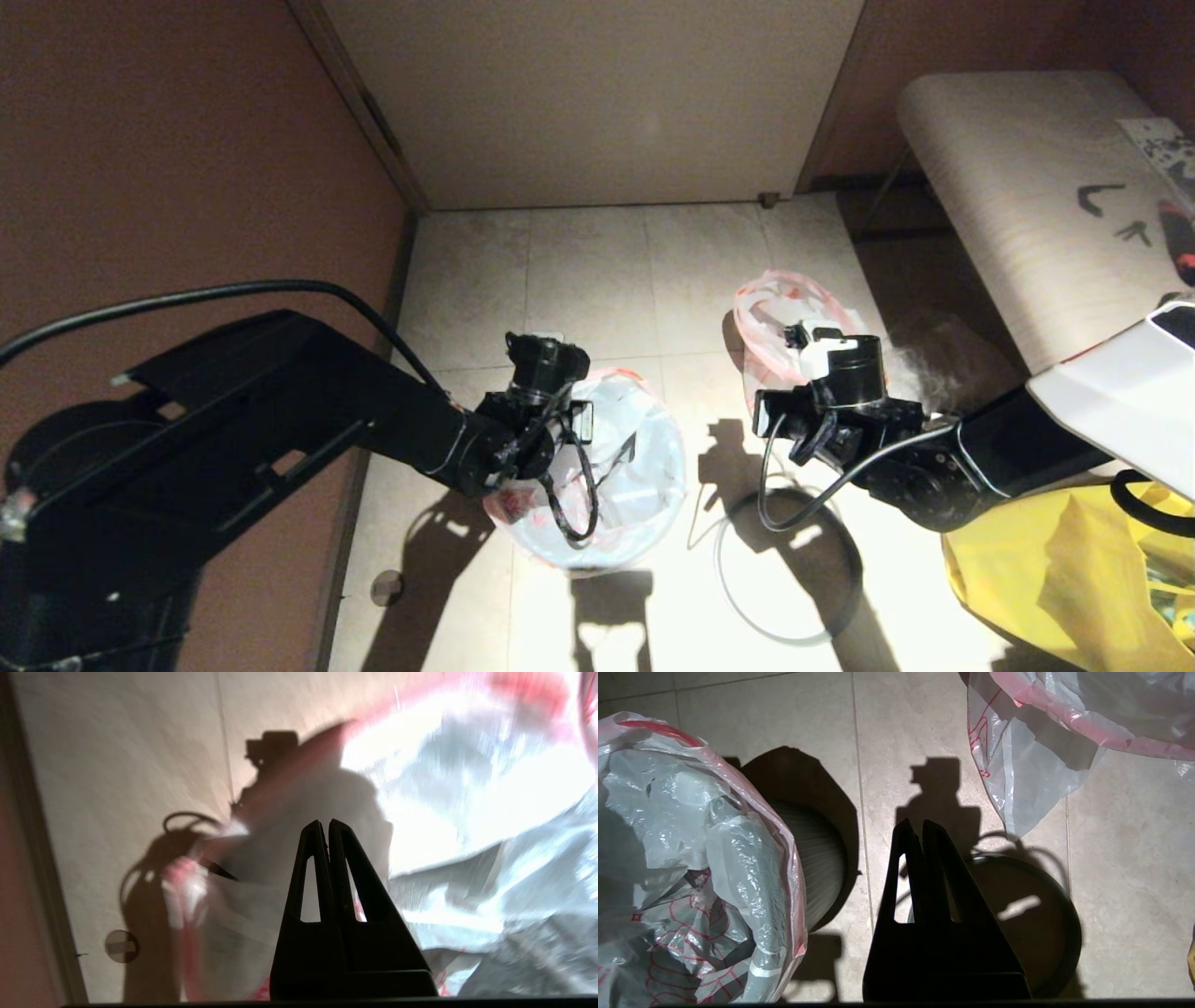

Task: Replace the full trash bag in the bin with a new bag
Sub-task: Put the new garbage bag on the trash can

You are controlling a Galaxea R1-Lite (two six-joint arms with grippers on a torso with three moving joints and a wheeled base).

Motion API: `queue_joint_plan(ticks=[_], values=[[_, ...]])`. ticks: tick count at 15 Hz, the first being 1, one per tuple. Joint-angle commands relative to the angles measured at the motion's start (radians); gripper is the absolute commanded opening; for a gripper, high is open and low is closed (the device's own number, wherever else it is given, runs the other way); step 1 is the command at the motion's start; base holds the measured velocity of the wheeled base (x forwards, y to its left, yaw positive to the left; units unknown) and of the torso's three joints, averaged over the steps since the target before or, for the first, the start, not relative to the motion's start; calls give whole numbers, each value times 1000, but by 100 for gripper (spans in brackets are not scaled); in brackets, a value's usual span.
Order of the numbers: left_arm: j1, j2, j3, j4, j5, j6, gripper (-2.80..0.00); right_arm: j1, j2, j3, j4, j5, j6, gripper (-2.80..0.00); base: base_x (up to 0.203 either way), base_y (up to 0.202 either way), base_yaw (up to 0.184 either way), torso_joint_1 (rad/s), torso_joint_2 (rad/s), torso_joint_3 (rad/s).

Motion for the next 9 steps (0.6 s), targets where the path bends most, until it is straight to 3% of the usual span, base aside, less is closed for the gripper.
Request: queue_joint_plan(ticks=[1, 6, 9], values=[[7, -76, -24, 23, 2, -6, -280, 0, 0, 3, -4, -1, 5, -280, 0, 0, 0, 0, 0, 0], [36, 3, -174, 94, -13, -58, -280, -4, 34, 4, -7, -1, 24, -280, 0, 0, 0, 0, 0, 0], [31, -4, -181, 149, -49, -79, -280, -8, 53, 1, -10, -1, 24, -280, 0, 0, 0, 0, 0, 0]])
